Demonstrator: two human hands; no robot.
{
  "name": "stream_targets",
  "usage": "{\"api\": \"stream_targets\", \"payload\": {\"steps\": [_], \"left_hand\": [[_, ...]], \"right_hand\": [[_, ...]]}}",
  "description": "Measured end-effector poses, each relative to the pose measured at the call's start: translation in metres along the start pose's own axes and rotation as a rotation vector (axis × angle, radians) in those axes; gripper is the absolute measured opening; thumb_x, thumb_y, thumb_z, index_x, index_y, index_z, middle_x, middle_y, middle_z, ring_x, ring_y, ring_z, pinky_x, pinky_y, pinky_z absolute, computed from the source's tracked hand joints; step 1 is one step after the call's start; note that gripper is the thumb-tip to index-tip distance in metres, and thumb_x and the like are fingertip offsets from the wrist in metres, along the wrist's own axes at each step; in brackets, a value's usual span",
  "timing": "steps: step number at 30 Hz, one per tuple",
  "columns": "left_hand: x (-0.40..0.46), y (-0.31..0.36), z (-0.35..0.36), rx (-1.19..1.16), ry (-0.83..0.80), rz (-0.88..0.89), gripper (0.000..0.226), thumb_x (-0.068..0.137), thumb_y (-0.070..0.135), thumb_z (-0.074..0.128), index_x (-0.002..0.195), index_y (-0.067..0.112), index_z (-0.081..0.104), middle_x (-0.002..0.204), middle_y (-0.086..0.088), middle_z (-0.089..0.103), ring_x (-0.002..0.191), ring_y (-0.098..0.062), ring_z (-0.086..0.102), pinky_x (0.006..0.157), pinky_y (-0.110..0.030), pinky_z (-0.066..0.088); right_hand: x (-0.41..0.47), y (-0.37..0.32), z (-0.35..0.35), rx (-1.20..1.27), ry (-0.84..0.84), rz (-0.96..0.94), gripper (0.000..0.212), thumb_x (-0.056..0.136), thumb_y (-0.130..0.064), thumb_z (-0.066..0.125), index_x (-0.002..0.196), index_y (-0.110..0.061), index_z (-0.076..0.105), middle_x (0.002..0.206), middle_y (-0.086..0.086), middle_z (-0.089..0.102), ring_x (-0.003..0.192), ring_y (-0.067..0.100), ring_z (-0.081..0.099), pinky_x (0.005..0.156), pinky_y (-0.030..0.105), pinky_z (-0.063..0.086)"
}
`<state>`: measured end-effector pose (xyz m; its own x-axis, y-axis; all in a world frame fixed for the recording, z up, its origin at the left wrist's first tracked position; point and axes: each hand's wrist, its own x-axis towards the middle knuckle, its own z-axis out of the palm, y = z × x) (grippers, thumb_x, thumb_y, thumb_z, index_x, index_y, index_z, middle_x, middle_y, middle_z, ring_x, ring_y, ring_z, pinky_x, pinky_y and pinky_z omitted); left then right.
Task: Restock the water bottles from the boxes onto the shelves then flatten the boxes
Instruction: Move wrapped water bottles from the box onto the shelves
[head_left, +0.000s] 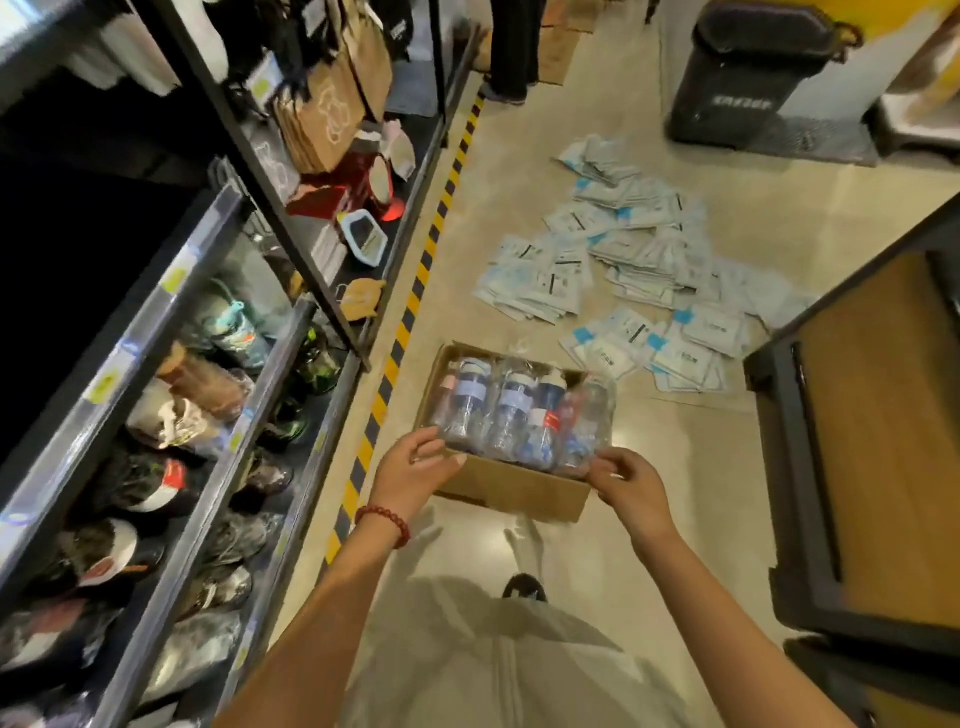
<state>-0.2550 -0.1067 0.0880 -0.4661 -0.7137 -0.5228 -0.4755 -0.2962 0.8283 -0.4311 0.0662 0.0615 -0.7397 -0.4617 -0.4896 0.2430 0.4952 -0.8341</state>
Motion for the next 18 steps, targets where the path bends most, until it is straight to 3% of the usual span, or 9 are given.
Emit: {"api": "stream_targets", "payload": {"steps": [4,7,8,9,10,12,15,18], "left_hand": [[0.042,0.024,0.026,0.008,-0.09,-0.018,0.054,0.076,0.01,0.077,0.124,0.007,0.052,0.111,-0.005,0.062,0.103,-0.015,0.058,0.081,-0.019,0.046],[0.076,0.035,0.034,-0.01,-0.124,-0.078,0.086,0.047,0.038,0.088,0.117,0.003,0.054,0.113,-0.036,0.052,0.096,-0.02,0.057,0.079,-0.02,0.046],[0.09,0.036,0.036,-0.003,-0.136,-0.086,0.093,0.043,0.045,0.089,0.116,-0.002,0.054,0.112,-0.039,0.048,0.098,-0.007,0.04,0.078,-0.02,0.045],[0.105,0.037,0.039,0.037,-0.154,-0.098,0.084,0.053,0.043,0.088,0.114,-0.004,0.055,0.112,-0.037,0.051,0.113,-0.049,0.041,0.076,-0.018,0.045],[0.121,0.036,0.043,0.065,-0.157,-0.101,0.061,0.066,0.03,0.084,0.112,0.0,0.056,0.115,-0.029,0.057,0.106,-0.028,0.059,0.074,-0.014,0.045],[0.15,0.036,0.053,0.106,-0.195,-0.121,0.037,0.08,0.006,0.071,0.113,0.008,0.055,0.123,-0.017,0.058,0.109,-0.02,0.056,0.071,-0.01,0.046],[0.203,0.032,0.07,0.181,-0.283,-0.145,0.045,0.081,0.004,0.069,0.123,0.004,0.052,0.127,-0.015,0.056,0.108,-0.017,0.053,0.069,-0.008,0.047],[0.252,0.022,0.089,0.247,-0.316,-0.195,0.054,0.081,0.012,0.071,0.13,0.004,0.049,0.132,-0.013,0.053,0.117,-0.021,0.052,0.084,-0.021,0.046]], "right_hand": [[0.038,-0.006,-0.013,-0.001,0.051,0.021,0.027,0.08,-0.005,0.069,0.106,-0.006,0.064,0.099,0.007,0.066,0.087,0.013,0.06,0.074,0.027,0.048],[0.065,-0.008,-0.01,0.016,0.085,0.075,0.026,0.082,-0.007,0.069,0.107,-0.006,0.063,0.1,0.006,0.066,0.09,0.015,0.061,0.076,0.029,0.05],[0.073,-0.009,-0.007,0.021,0.091,0.095,0.025,0.082,-0.008,0.069,0.107,-0.007,0.063,0.101,0.006,0.066,0.091,0.016,0.061,0.078,0.029,0.05],[0.082,-0.009,-0.004,0.025,0.096,0.113,0.024,0.082,-0.007,0.069,0.105,-0.007,0.063,0.101,0.006,0.065,0.091,0.017,0.061,0.079,0.03,0.05],[0.093,-0.009,0.001,0.028,0.096,0.128,0.022,0.082,-0.006,0.069,0.103,-0.008,0.063,0.1,0.005,0.065,0.091,0.018,0.06,0.08,0.03,0.049],[0.113,-0.009,0.012,0.025,0.1,0.163,0.017,0.082,-0.001,0.067,0.093,-0.014,0.063,0.095,0.003,0.062,0.09,0.019,0.059,0.081,0.03,0.047],[0.15,-0.008,0.031,0.011,0.132,0.214,0.019,0.081,0.004,0.064,0.083,-0.015,0.063,0.085,-0.001,0.059,0.084,0.019,0.057,0.079,0.029,0.044],[0.192,0.0,0.048,0.008,0.14,0.266,0.009,0.079,0.007,0.063,0.087,0.003,0.061,0.076,0.0,0.055,0.079,0.02,0.053,0.074,0.03,0.042]]}}
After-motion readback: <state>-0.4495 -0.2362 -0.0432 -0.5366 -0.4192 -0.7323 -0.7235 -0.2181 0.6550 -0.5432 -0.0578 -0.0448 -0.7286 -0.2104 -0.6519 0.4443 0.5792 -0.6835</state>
